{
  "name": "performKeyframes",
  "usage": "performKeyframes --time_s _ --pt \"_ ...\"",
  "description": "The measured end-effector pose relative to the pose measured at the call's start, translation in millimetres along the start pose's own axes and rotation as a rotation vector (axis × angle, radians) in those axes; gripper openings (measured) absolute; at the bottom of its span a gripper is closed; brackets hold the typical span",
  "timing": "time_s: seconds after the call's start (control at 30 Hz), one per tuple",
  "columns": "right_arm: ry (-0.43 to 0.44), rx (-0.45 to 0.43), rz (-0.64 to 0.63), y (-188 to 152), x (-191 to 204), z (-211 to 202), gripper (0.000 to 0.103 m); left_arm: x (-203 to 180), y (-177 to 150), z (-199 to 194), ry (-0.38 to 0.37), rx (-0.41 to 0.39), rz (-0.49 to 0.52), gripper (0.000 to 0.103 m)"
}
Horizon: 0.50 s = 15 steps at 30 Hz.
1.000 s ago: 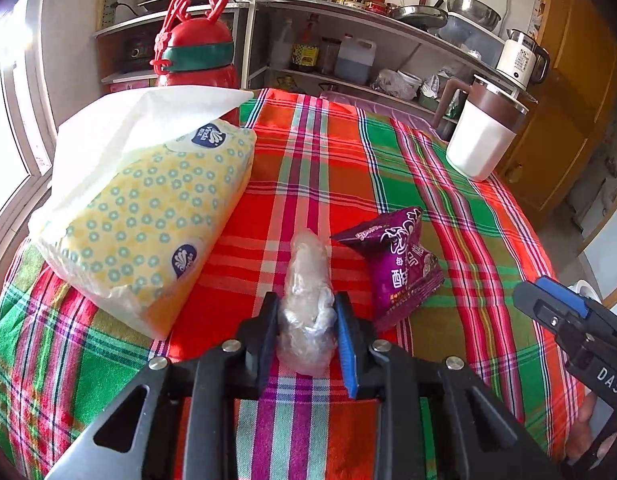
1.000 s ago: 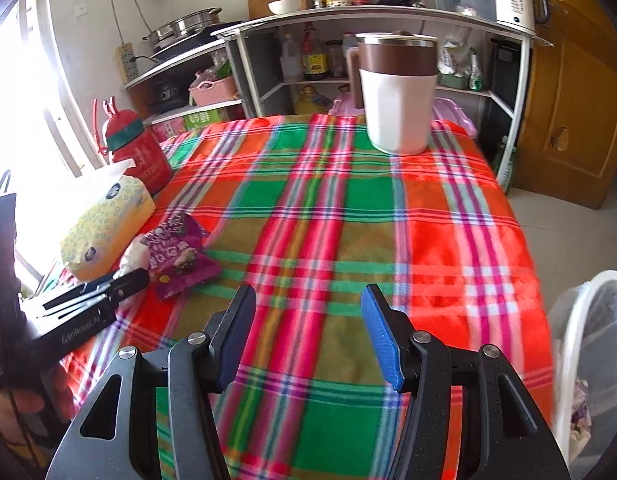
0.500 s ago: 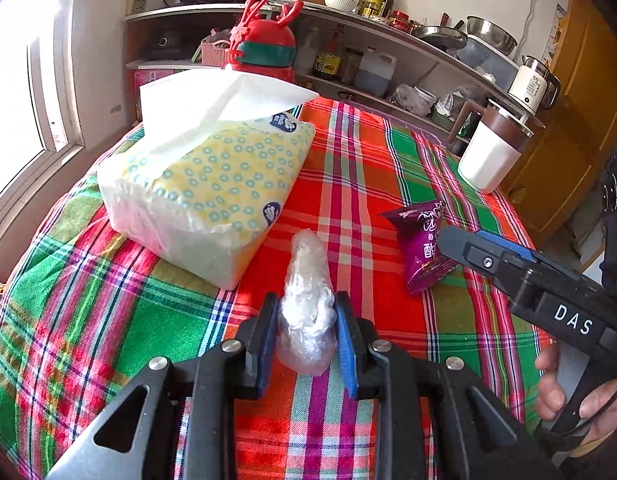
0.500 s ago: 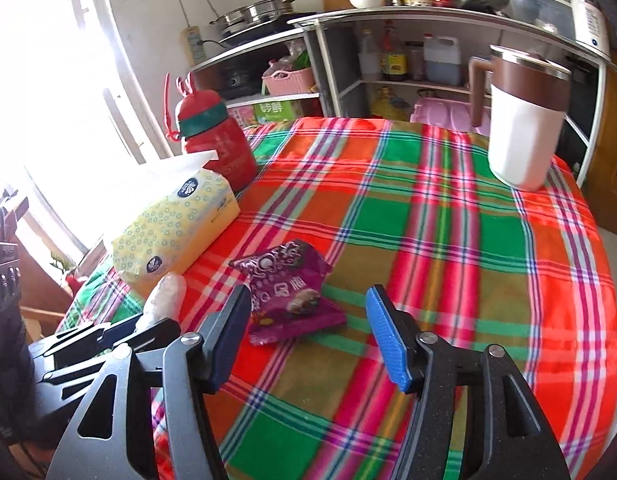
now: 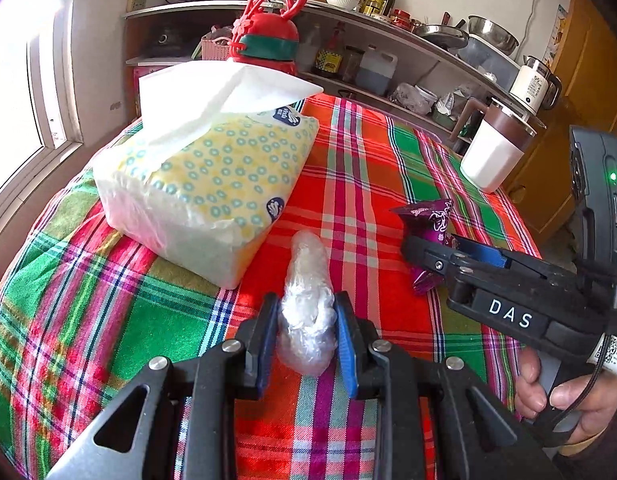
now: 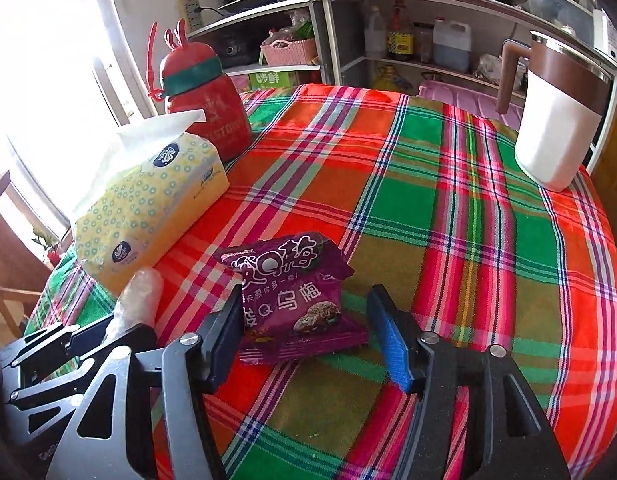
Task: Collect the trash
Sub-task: 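Grasp the clear plastic bag with the left gripper while the right grasps the purple packet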
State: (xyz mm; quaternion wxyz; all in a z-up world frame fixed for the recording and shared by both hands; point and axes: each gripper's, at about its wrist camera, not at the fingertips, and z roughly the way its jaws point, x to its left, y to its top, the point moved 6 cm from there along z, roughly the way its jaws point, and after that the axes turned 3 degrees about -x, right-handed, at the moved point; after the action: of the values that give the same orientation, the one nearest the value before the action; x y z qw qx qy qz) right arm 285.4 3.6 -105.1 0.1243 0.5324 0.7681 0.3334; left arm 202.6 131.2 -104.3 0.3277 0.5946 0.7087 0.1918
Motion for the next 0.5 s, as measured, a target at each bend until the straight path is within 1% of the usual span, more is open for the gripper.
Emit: performKeyframes --time_s 0.17,0.33,0.5 --pt "-0.016 -0.019 -0.011 -2.2 2.7 -1.9 0.056 0.7 -0.3 0.6 0.001 -0.002 0.003 0.029" --pt "-0.03 -0.039 0.0 -3.8 1.1 -8.5 0.05 -0.4 0.4 -0.1 0.002 -0.004 0.01 0.029" --pt "-0.03 -0.059 0.017 -7.3 -0.7 -21.3 0.05 -4.8 3.6 -7.6 0.007 -0.025 0.025 0.029"
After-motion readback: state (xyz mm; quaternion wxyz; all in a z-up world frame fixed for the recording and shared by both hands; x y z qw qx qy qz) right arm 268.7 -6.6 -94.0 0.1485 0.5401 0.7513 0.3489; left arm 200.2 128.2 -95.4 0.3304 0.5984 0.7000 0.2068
